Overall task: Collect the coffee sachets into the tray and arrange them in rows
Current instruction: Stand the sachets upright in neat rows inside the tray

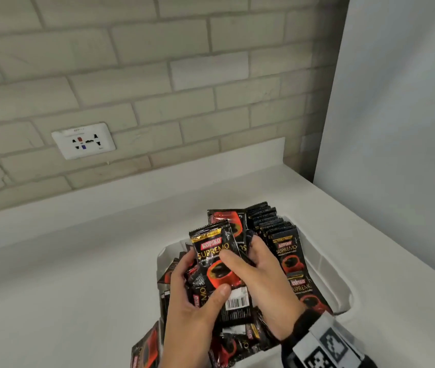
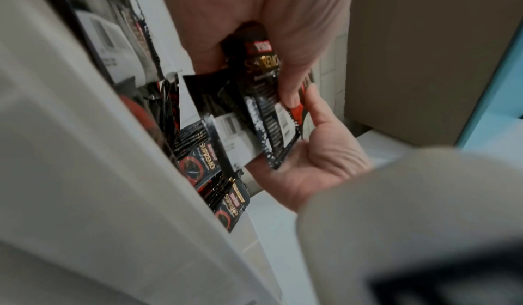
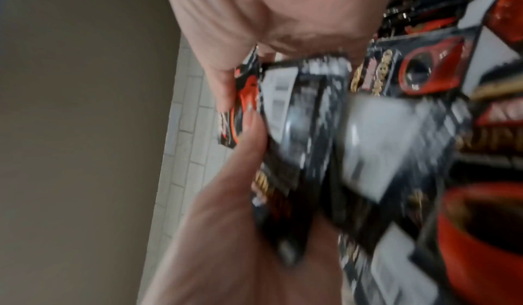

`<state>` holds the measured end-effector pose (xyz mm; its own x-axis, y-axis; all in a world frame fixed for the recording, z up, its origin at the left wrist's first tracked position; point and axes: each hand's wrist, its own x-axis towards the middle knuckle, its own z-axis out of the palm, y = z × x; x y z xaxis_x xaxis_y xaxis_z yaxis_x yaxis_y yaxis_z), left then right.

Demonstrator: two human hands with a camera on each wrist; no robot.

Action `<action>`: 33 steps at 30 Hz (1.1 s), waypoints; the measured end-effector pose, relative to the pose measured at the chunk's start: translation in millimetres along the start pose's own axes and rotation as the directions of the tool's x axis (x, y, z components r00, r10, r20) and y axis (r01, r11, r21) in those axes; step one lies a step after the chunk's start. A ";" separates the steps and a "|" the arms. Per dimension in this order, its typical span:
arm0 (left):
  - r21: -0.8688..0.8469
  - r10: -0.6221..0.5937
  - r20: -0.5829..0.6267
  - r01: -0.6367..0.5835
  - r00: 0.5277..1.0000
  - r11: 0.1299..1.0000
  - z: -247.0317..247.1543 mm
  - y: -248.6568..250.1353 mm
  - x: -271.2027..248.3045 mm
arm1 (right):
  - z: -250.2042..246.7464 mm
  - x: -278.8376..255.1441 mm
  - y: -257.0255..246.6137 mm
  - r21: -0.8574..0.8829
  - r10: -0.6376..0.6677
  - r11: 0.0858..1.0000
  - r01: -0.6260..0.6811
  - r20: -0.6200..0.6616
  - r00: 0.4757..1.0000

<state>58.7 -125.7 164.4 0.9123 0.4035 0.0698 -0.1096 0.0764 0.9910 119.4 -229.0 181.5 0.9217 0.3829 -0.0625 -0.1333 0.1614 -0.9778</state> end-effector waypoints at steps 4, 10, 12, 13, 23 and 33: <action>-0.033 0.022 0.080 -0.020 0.997 0.999 -7.1 -2.0 3.8 | -9.0 10.5 -9.5 -0.110 -0.023 0.993 0.029 0.050 0.998; 0.053 -0.049 0.106 0.043 0.993 0.998 -12.3 -8.5 11.4 | -13.5 19.0 -6.3 -0.054 0.010 0.999 -0.008 0.046 0.999; 0.091 -0.045 0.089 0.037 0.995 0.995 -10.7 -8.6 11.5 | -15.3 20.6 -9.8 -0.083 -0.011 0.996 0.015 0.052 0.999; 0.098 -0.035 0.081 0.027 0.996 0.995 -9.8 -8.1 11.2 | -16.9 22.3 -12.0 -0.104 -0.023 0.994 0.028 0.055 0.998; -0.175 -0.177 -0.044 0.166 0.983 0.970 -0.1 5.9 12.8 | -15.1 31.9 -55.1 -0.431 -0.234 0.847 0.311 0.223 0.946; -0.436 -0.401 0.172 0.434 0.900 0.788 10.0 23.0 10.8 | -6.8 36.2 -41.8 -0.496 -0.234 0.818 0.292 0.177 0.956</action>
<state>70.0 -128.7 189.0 0.9328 0.1755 -0.3147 0.1377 0.6333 0.7615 160.8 -228.1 218.8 0.8476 0.4896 0.2045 0.3411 -0.2076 -0.9168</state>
